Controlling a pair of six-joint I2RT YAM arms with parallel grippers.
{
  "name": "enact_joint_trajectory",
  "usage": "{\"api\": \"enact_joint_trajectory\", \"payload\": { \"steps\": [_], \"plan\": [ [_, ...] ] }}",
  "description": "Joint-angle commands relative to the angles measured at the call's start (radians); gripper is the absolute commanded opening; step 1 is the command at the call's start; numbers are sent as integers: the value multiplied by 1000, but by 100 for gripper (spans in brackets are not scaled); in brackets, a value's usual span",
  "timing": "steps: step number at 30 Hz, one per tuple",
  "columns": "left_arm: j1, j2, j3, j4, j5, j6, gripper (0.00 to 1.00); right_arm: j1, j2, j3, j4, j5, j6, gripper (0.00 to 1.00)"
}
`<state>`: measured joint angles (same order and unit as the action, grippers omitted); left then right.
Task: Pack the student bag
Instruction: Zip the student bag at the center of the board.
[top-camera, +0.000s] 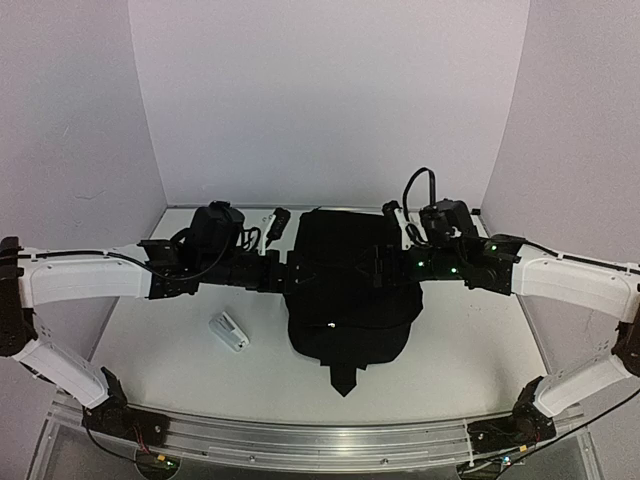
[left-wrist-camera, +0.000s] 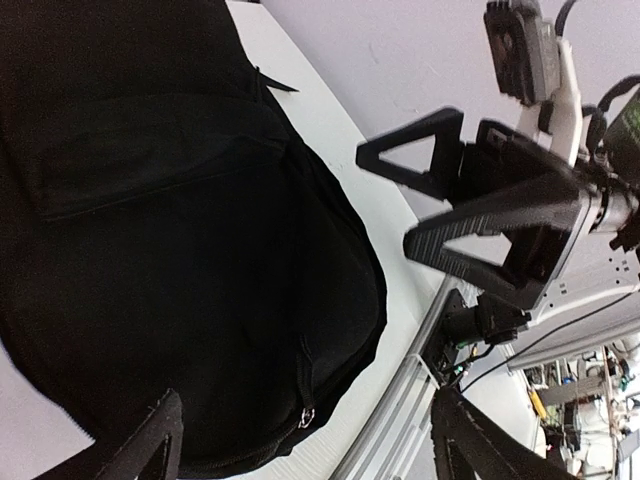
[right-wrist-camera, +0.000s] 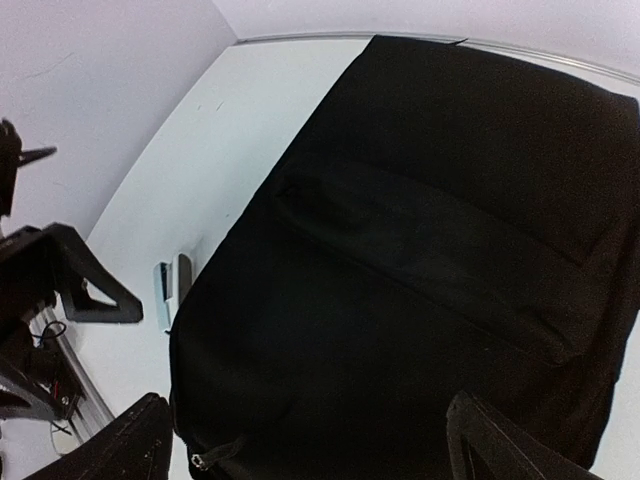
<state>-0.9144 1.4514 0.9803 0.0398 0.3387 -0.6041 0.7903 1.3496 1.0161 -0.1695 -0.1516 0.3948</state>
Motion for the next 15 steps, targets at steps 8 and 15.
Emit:
{"api": "enact_joint_trajectory", "payload": {
  "steps": [8,15],
  "plan": [
    [145,-168,-146,-178,-29,-255,96,88,184,64,-12,-68,117,82],
    [148,-86,-145,-87,91,-278,97,123,246,91,-7,-86,134,66]
  ]
}}
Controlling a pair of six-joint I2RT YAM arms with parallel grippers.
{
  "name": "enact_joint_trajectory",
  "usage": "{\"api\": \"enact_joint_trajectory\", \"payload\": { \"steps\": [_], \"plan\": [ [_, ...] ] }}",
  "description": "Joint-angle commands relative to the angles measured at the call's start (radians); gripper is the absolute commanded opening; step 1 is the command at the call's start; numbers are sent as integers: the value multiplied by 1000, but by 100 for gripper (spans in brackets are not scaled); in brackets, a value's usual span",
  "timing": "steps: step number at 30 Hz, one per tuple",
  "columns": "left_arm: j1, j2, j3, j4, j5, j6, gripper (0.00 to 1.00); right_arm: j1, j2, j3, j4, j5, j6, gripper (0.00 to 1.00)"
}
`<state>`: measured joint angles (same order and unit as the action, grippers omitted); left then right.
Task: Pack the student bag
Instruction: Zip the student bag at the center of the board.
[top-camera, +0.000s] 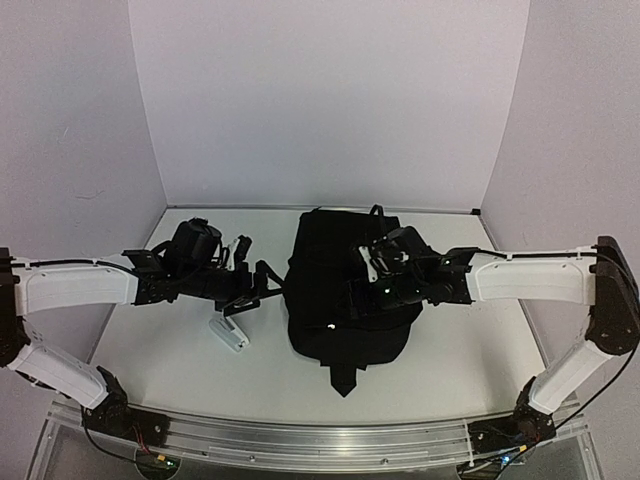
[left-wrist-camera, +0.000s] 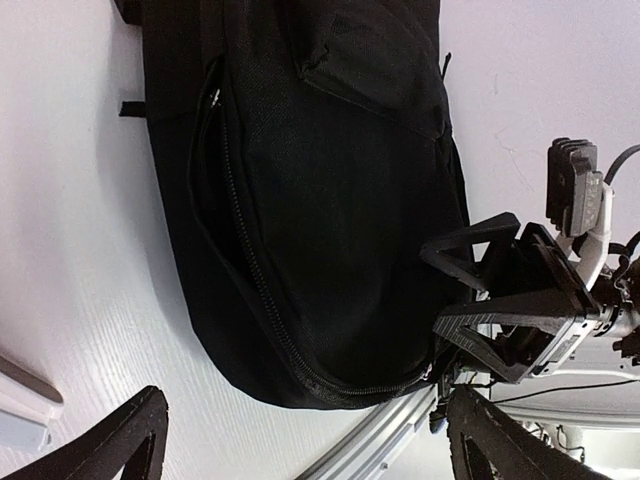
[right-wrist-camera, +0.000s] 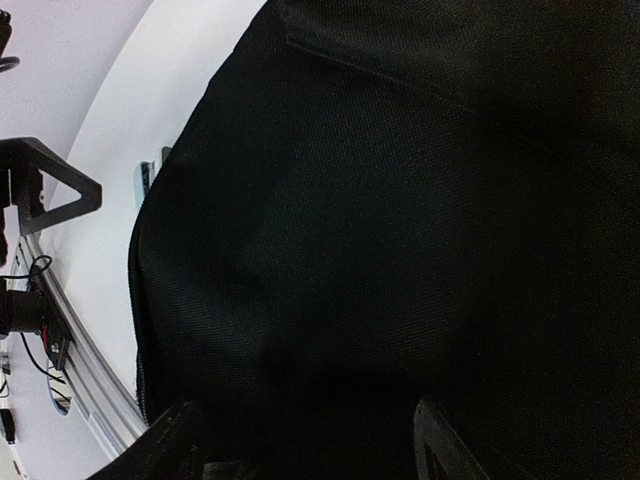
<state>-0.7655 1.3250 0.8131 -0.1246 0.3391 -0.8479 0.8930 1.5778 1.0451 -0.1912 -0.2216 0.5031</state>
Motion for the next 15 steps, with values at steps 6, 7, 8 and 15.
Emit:
{"api": "enact_joint_trajectory", "payload": {
  "steps": [6,7,8,15],
  "plan": [
    [-1,113,48,120,164,-34,87,29,33,67,50,-52,54,39],
    [-1,125,54,121,172,-36,85,30,32,67,51,-50,56,32],
    [-2,132,58,134,181,-36,81,30,27,64,52,-46,59,24],
    [-2,218,108,227,280,-39,59,30,-57,28,59,40,95,0]
  ]
}}
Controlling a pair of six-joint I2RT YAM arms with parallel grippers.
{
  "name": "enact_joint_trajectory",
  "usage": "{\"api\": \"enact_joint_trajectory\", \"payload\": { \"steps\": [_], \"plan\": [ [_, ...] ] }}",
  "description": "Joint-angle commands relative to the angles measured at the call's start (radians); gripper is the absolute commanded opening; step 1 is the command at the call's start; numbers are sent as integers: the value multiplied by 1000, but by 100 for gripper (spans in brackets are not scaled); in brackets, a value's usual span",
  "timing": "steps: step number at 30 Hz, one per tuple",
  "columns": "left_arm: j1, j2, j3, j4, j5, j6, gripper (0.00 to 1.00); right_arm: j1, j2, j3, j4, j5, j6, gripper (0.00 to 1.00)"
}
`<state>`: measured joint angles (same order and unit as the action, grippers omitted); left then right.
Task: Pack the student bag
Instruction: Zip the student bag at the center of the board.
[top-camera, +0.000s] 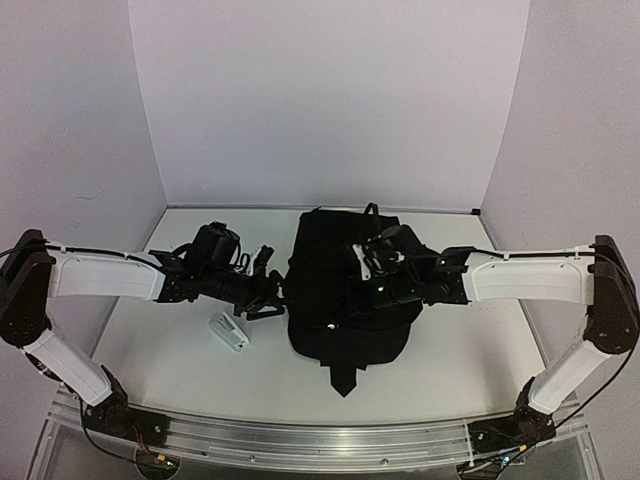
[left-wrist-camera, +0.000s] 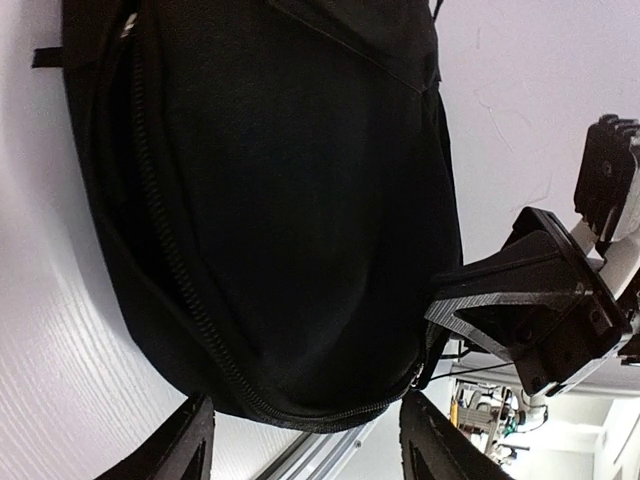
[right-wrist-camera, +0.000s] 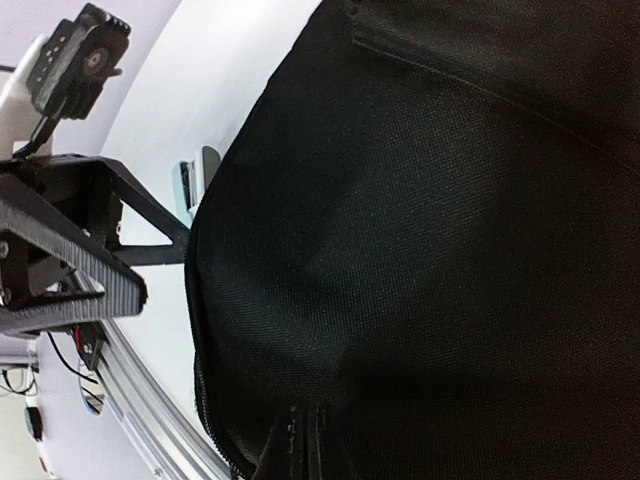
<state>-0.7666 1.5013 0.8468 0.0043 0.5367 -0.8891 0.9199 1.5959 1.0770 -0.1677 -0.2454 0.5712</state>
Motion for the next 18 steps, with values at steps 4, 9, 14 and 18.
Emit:
{"api": "enact_joint_trajectory", "payload": {
  "steps": [4,9,14,18],
  "plan": [
    [-3,83,96,149,122,-9,55,3,-140,-28,43,96,48,0],
    [-10,88,128,150,114,10,53,3,-186,-56,60,114,69,0],
    [-10,74,137,92,77,40,59,3,-208,-76,73,131,83,0],
    [-20,105,141,178,131,23,61,3,-206,-81,83,123,81,0]
  ]
}}
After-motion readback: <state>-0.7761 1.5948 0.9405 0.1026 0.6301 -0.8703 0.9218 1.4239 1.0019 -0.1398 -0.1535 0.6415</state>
